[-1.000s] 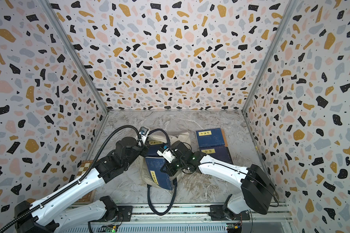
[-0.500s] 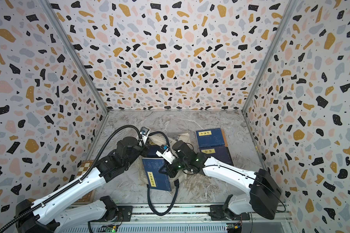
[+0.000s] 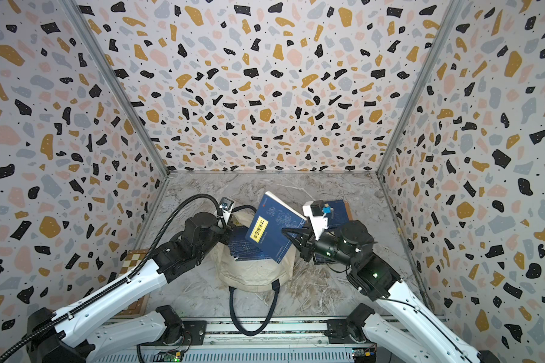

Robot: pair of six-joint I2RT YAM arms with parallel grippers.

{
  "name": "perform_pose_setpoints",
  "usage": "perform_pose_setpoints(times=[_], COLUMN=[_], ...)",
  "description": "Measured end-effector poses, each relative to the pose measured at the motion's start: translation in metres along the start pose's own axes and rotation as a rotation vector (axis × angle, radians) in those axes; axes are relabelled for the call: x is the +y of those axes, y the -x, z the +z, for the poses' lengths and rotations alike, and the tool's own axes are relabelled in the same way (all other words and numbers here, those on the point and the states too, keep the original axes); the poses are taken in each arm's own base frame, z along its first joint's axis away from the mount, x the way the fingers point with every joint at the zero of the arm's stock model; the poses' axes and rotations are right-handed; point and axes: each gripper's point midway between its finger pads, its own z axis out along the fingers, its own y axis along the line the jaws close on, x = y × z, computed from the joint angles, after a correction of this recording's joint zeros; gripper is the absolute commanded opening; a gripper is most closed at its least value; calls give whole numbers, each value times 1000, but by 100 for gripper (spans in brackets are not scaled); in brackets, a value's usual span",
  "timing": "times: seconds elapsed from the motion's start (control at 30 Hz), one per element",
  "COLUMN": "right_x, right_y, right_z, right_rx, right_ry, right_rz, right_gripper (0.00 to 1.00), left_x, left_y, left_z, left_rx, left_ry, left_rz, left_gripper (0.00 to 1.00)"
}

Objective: Take out the books from the canvas bag
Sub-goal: Pick up the book from the canvas bag, then place the book on the book.

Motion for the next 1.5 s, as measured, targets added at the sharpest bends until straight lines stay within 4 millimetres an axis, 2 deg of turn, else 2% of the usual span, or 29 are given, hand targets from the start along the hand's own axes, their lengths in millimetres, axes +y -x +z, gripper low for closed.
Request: perform_pose_setpoints(times=[0.1, 0.2, 0.3, 0.43, 0.57, 0.67, 0.93, 1.13, 1.47, 1.5], right_x=[-32, -79, -130, -188, -221, -234, -257, -268, -282, -283], right_y=[9, -1, -30, -77, -108, -119, -155, -168, -193, -195], right_z=[-19, -31, -46, -70, -94, -101, -100, -104, -112, -112], right_rx=[-98, -139, -143, -126, -153, -173, -141, -156, -159, -156], right_ry=[-164, -339, -501, -658, -741, -760, -774, -807, -880, -882], right_rz=[70, 174, 310, 505, 658, 724, 856, 892, 969, 974], right_gripper=[0, 0, 0, 0, 0, 0, 0, 0, 0, 3], left_x=[0, 2, 5, 8, 11, 11, 8, 5, -1, -2], left_y=[0, 1, 3, 11, 18, 21, 24, 17, 17, 17], left_z=[3, 7, 15, 24, 26, 28, 38, 38, 31, 31], left_rx=[7, 15, 35, 60, 69, 78, 88, 63, 46, 46], left_ry=[4, 16, 28, 35, 40, 43, 43, 28, -20, -23], left_rz=[1, -10, -29, -55, -77, -86, -90, -107, -133, -134], left_gripper=[0, 0, 0, 0, 0, 0, 0, 0, 0, 0])
